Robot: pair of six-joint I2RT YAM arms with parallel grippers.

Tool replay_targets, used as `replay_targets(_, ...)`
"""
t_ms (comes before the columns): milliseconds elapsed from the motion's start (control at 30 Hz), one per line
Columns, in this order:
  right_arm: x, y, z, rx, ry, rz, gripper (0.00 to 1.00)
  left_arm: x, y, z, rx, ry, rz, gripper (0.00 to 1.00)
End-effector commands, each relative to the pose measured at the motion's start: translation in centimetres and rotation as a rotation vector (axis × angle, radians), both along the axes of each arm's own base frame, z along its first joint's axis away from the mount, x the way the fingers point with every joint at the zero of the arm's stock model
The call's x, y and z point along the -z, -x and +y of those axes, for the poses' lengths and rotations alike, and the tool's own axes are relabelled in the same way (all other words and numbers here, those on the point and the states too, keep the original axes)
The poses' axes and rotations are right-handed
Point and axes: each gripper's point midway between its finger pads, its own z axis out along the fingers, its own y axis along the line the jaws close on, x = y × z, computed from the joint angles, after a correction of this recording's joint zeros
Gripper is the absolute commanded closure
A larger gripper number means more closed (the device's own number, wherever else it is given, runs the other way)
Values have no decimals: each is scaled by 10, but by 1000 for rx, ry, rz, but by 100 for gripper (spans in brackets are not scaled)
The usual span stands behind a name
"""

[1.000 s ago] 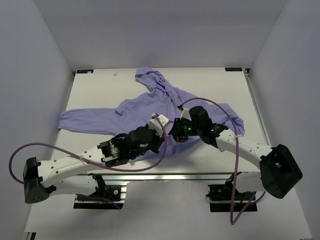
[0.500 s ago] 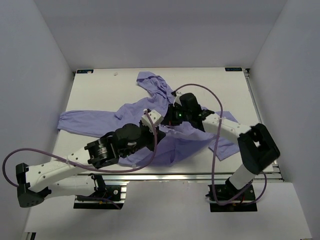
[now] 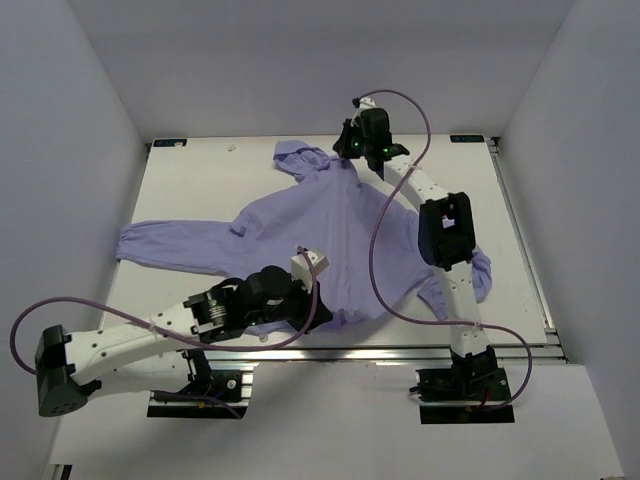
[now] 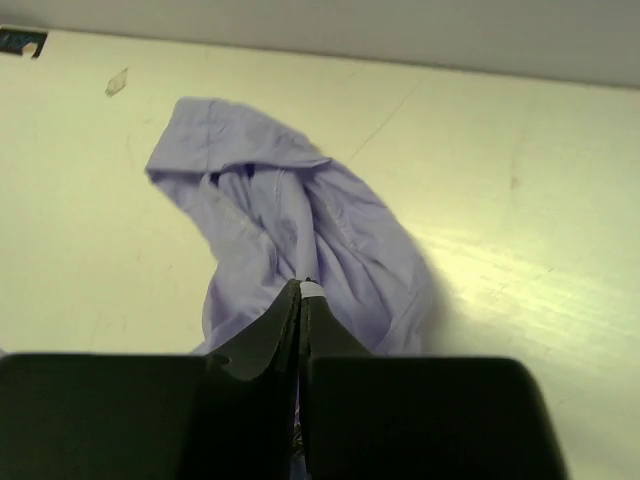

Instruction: Zip up the jacket

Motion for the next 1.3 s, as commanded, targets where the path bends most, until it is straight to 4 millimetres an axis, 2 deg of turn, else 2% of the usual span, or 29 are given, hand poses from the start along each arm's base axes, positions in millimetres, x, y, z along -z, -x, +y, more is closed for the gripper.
replay_targets(0,-63,-60,-36,162,63,-227,100,18,42,-9,124,21,218,100)
replay_targets(33,-63,-67,-37,168,67,-251,100,23,44,-8,128,12,235,100)
replay_targets(100,-80,-72,-39,203,45,-318,100,39,46,-5,107,-10,270,100)
replay_targets(300,-68,-51,-14,52,45,-318,100,77,52,-2,84,-79,359,100)
replay_targets(333,-66,-45,-10,19,28,-300,100,83,53,-1,80,-99,373,95)
replay_targets(367,-47,-36,-7,0,14,-244,91,89,54,-1,81,-122,387,87)
replay_targets(400,-53,-26,-5,-23,-7,-233,76,101,54,-1,76,-162,405,76)
replay_targets(433,-46,-12,0,-64,-36,-190,15,108,54,-1,70,-186,413,62)
replay_targets(467,-46,-2,5,-96,-83,-175,11,114,54,1,63,-215,427,52)
replay_targets(500,-32,18,3,-119,-91,-122,11,118,52,2,47,-239,430,44)
replay_targets(567,-36,33,4,-142,-120,-110,11,116,49,2,31,-278,429,42)
replay_targets(667,-64,49,-1,-159,-110,-111,11,96,32,3,-30,-296,359,41)
replay_targets(700,-90,53,-5,-160,-102,-148,11,90,22,4,-73,-303,324,40)
replay_targets(733,-98,58,-9,-153,-87,-155,11,81,17,3,-79,-299,295,37)
replay_targets(767,-130,67,-17,-141,-88,-211,11,64,12,3,-102,-305,278,36)
replay_targets(800,-143,72,-24,-120,-80,-235,11,56,-6,8,-188,-322,218,33)
replay_targets(833,-141,75,-37,-71,-41,-228,11,46,-15,10,-235,-321,189,24)
replay_targets(867,-150,80,-46,-45,-27,-231,11,42,-23,22,-302,-363,172,2)
replay_targets(900,-178,91,-59,-14,-28,-260,11,17,-46,23,-397,-330,107,2)
replay_targets(933,-166,99,-75,49,8,-177,11,7,-58,26,-457,-321,88,2)
replay_targets(967,-168,108,-84,75,19,-151,11,3,-85,47,-582,-339,96,2)
replay_targets(1000,-185,121,-98,110,21,-157,11,-12,-109,54,-661,-314,96,2)
replay_targets(1033,-176,128,-118,217,50,-98,11,-16,-147,87,-783,-313,117,2)
replay_targets(1067,-155,139,-131,277,74,-42,11,-25,-171,101,-853,-266,109,2)
replay_targets(1100,-166,155,-146,332,60,-50,11,-33,-189,116,-910,-231,106,2)
replay_targets(1133,-156,165,-161,387,74,-20,11,-39,-215,150,-998,-179,133,2)
replay_targets(1200,-132,199,-177,416,72,36,11,-58,-243,171,-1007,-38,129,2)
replay_targets(1233,-120,212,-186,441,86,73,11,-63,-260,202,-1058,7,119,2)
replay_targets(1267,-114,222,-192,452,87,87,10,-62,-263,211,-1068,22,133,2)
